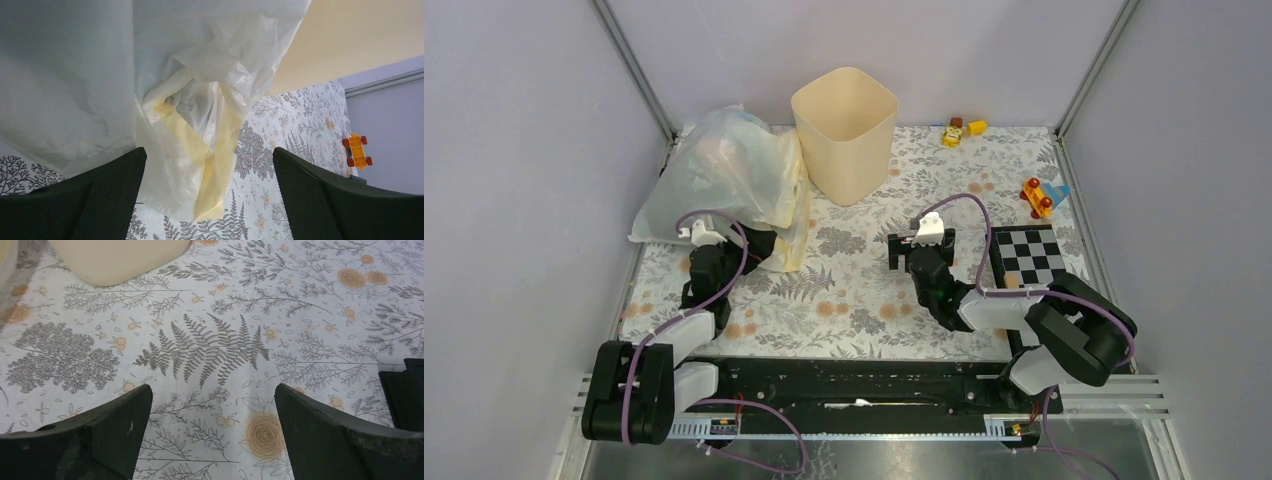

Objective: Put the trash bags into the trash bin

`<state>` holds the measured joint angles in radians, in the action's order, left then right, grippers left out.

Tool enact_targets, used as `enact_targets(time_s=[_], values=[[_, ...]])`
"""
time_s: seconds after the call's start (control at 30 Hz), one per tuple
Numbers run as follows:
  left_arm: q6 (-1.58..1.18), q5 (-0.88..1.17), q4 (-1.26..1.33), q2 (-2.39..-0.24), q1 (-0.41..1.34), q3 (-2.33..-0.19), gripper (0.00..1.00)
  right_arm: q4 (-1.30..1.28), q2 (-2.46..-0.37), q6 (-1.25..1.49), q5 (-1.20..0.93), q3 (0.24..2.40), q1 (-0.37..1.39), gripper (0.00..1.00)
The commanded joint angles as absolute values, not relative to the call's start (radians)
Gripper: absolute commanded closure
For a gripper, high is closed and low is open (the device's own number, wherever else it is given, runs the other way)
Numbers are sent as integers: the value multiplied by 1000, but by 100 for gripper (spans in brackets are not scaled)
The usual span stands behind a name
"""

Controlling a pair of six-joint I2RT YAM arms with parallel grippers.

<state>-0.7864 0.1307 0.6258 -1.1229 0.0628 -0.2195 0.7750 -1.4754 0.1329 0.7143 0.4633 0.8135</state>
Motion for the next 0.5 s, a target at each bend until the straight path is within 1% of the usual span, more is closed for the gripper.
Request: enact_targets(time_s=[0.0,0.23,0.37,0.47], values=[[-759,137,695,-1091,66,-198,1,785,-1483,190,689,525,818,0],[-762,166,712,-1122,65,-205,1,677,-1509,193,665,584,818,0],[-760,178,710,-1139,65,-215,1,660,-1524,192,652,600,817,0],[-756,133,663,-1121,64,-221,1,659,-1518,191,657,596,816,0]])
